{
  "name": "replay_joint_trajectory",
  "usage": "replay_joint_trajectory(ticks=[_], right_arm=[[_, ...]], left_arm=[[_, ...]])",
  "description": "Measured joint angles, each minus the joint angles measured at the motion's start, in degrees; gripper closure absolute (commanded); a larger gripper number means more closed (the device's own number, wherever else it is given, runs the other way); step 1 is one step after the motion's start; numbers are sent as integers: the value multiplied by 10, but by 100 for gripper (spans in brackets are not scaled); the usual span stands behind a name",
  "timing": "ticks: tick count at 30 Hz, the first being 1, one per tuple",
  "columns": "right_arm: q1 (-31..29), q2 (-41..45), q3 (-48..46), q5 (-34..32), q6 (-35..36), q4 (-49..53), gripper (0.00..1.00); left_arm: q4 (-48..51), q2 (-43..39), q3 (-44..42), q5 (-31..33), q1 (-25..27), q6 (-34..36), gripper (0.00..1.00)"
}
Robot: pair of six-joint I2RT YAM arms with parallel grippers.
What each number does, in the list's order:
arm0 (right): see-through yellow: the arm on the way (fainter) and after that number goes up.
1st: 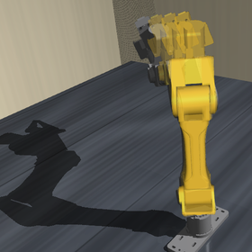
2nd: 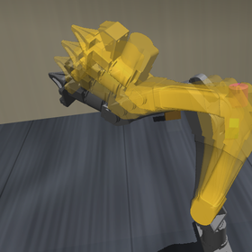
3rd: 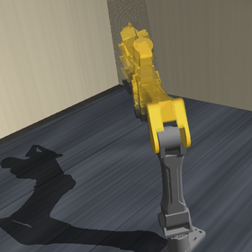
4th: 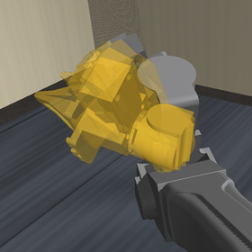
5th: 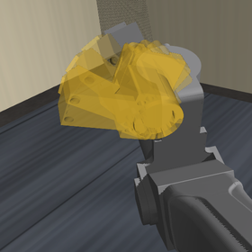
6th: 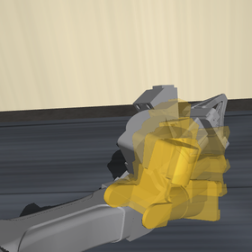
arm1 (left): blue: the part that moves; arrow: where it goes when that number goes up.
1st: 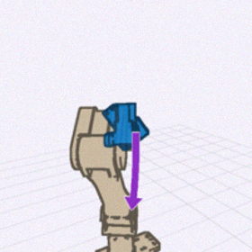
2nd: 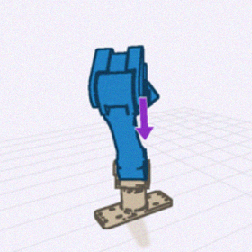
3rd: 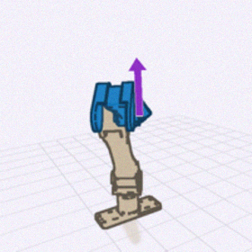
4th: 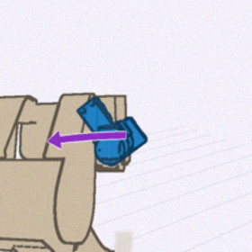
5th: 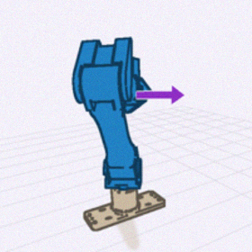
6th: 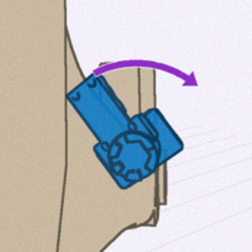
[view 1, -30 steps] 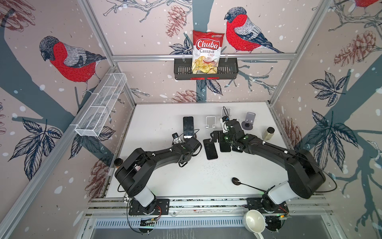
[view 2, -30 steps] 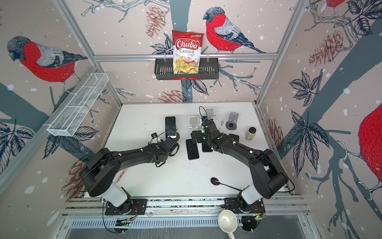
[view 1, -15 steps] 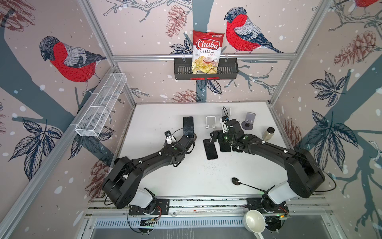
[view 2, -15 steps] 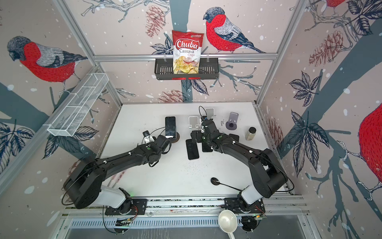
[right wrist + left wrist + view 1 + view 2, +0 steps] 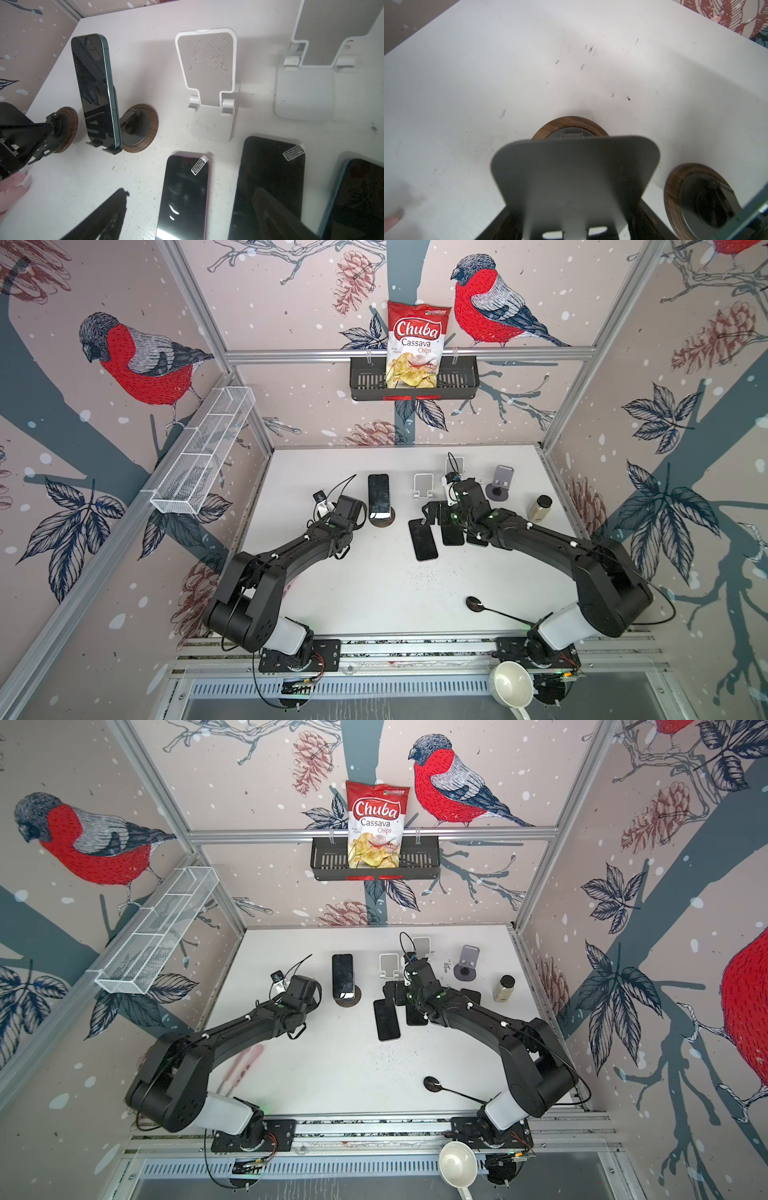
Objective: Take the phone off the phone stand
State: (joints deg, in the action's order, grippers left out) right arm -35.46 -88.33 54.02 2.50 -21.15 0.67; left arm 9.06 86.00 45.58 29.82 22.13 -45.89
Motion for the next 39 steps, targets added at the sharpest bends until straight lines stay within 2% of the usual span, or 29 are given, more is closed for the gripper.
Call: replay_joint_trajectory(ticks=[12,20,39], right_arm=[[0,-7,15,-2,0,5,3],[0,-15,26,-3,0,9,3],[-2,-23,35,-4,0,12,3]], left_arm=[[-37,109,89,-70,-77,55,41],[-39,151,110,-84,-88,73,37],[-34,142,106,-106,-89,84,4]])
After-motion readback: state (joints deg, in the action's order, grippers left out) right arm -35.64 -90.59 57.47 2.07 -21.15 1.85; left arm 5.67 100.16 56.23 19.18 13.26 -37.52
